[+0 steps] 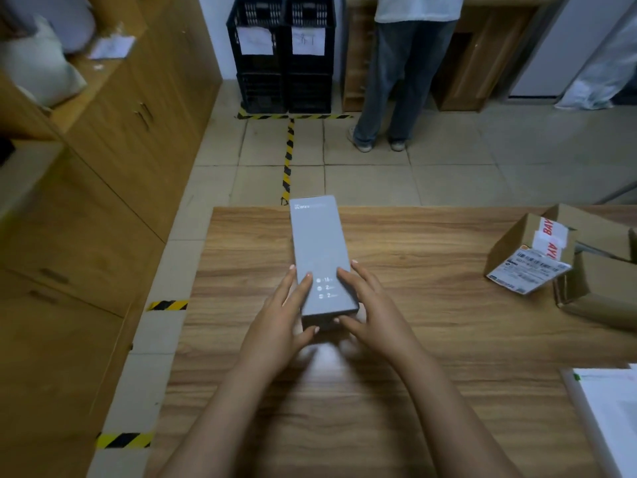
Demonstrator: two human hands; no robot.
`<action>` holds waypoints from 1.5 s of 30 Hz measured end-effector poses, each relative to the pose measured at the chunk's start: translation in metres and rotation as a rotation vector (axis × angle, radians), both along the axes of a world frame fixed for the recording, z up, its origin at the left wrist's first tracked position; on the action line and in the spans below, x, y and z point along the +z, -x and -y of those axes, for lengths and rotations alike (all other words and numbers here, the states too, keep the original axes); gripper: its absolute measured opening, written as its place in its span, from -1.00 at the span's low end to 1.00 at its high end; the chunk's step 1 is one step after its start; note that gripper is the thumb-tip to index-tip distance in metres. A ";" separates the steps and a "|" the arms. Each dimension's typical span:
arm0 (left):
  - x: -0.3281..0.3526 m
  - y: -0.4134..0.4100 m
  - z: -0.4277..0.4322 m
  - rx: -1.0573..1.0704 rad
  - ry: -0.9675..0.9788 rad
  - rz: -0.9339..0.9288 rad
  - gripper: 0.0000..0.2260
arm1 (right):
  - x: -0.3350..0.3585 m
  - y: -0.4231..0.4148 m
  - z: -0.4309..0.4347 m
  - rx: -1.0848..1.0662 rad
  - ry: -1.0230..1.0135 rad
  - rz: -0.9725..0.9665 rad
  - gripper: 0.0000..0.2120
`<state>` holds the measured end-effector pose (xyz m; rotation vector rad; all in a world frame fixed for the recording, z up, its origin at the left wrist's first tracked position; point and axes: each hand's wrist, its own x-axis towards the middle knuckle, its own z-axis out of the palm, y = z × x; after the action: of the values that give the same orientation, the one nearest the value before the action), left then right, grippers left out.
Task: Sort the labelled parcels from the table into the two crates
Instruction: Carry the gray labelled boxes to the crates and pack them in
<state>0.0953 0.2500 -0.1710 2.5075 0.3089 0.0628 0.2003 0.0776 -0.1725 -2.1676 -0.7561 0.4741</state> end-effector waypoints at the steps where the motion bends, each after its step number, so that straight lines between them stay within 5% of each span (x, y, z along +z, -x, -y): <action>1: -0.001 0.002 -0.003 0.013 -0.032 -0.020 -0.15 | -0.001 0.001 -0.003 0.000 -0.011 0.002 -0.23; 8: -0.005 0.025 -0.024 0.240 -0.012 -0.024 -0.19 | -0.008 0.001 -0.018 -0.004 0.022 -0.072 -0.05; 12: -0.012 0.035 -0.045 0.288 0.120 -0.069 -0.05 | -0.022 0.005 -0.040 -0.043 0.047 -0.290 0.11; 20: -0.036 0.047 -0.061 0.392 0.473 -0.080 0.02 | -0.039 0.016 -0.067 0.075 -0.025 -0.309 -0.09; 30: -0.024 0.033 -0.066 0.382 0.761 -0.035 -0.03 | -0.033 0.009 -0.080 0.059 -0.064 -0.450 0.07; 37: 0.000 0.039 -0.059 0.346 0.790 0.105 -0.07 | -0.008 0.018 -0.074 -0.014 -0.179 -0.482 0.14; 45: 0.077 0.035 -0.059 0.217 0.661 0.347 -0.05 | 0.077 0.028 -0.064 -0.062 -0.433 -0.295 0.09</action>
<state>0.0598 0.3090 -0.0939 1.7636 0.3809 0.4084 0.1726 0.1411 -0.0951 -1.6686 -0.5642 0.5291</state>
